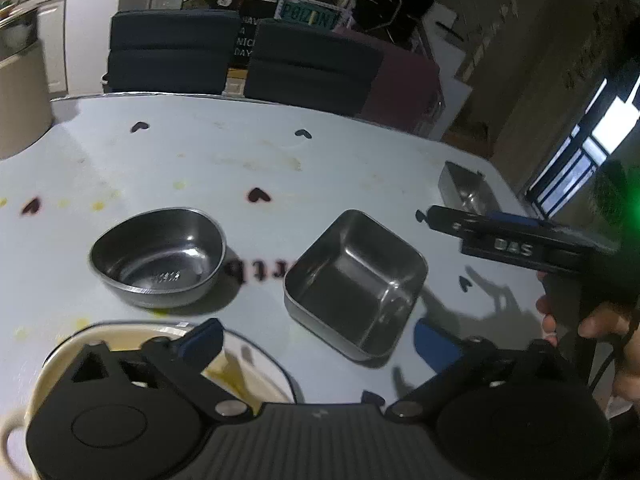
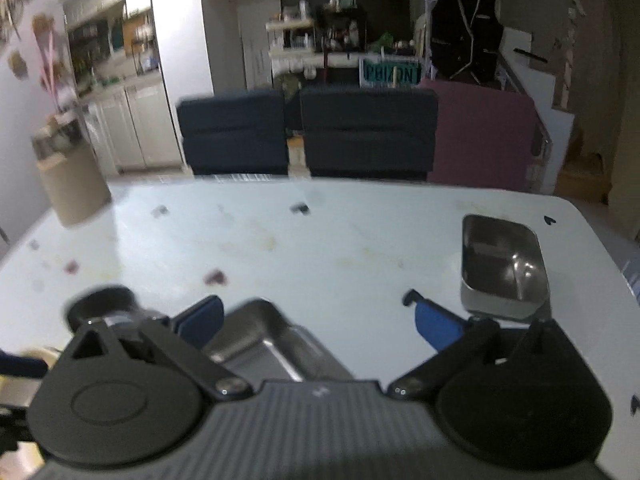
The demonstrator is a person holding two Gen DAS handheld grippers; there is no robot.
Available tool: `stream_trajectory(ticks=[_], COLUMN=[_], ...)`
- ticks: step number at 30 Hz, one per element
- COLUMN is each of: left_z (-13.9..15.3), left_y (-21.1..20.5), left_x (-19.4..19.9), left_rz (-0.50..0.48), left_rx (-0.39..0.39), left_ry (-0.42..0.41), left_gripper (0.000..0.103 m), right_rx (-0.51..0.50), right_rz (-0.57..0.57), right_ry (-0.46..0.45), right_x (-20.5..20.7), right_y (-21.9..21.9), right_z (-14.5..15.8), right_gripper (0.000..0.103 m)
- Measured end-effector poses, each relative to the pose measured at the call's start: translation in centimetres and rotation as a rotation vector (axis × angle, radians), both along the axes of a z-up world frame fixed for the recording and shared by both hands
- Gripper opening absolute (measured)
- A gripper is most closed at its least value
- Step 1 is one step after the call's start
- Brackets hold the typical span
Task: Organize plates and bowls
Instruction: 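Move both grippers to the square steel bowl and close on its rims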
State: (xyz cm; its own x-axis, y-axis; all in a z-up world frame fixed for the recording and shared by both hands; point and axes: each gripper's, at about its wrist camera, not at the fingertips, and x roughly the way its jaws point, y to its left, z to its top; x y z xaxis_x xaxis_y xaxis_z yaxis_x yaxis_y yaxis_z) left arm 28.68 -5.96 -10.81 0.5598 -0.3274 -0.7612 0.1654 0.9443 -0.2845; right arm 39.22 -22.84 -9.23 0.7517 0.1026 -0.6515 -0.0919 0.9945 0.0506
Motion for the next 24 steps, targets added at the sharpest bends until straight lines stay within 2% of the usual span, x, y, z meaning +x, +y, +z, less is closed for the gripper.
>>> stream_trajectory(ticks=[3,7,11,13,15,16,18,20,22,24], left_z=[-1.4,-3.0,-4.0,-4.0,-4.0,-4.0,-4.0,-4.4,-4.9,-5.4], left_y=[-0.5,-1.0,-1.7,-1.9,-1.9,-1.9,-2.2,-2.5,-2.8,-2.9], left_x=[1.6,3.3,4.5,4.9,5.3,5.4,5.5,6.0,6.2,6.6], left_rz=[-0.009,-0.006,-0.007,0.012,0.009,0.004,-0.008,-0.041,-0.048,-0.048], left_rx=[-0.003,-0.017,0.021,0.057,0.054,0.056,0.080,0.083,0.119,0.135], left_ry=[0.061,0.134,0.147,0.135,0.126,0.121,0.107,0.114,0.121,0.135], left_gripper=[0.078,0.070,0.066,0.066,0.066,0.065,0.060,0.051,0.045,0.033], right_rx=[-0.017,-0.005,-0.005,0.009,-0.007,-0.019,-0.019,-0.011,-0.035,-0.048], right_rz=[0.035,0.133,0.180,0.184,0.178,0.172,0.160,0.160,0.172,0.167], right_ry=[0.025,0.071,0.115,0.134,0.141,0.142,0.149,0.161,0.172,0.192], right_x=[1.4,3.4,5.0,5.5,5.9,5.9,6.1,5.8,5.6,5.3], right_y=[0.2,1.4,2.7,3.1,3.4,3.5,3.4,3.0,3.1,3.1], right_z=[-1.6,-3.6,-5.1,-5.7,-6.1,-6.1,-6.2,-6.1,-6.0,-5.9], right_gripper=[0.076,0.069,0.056,0.045,0.038,0.031,0.020,0.019,0.016,0.014])
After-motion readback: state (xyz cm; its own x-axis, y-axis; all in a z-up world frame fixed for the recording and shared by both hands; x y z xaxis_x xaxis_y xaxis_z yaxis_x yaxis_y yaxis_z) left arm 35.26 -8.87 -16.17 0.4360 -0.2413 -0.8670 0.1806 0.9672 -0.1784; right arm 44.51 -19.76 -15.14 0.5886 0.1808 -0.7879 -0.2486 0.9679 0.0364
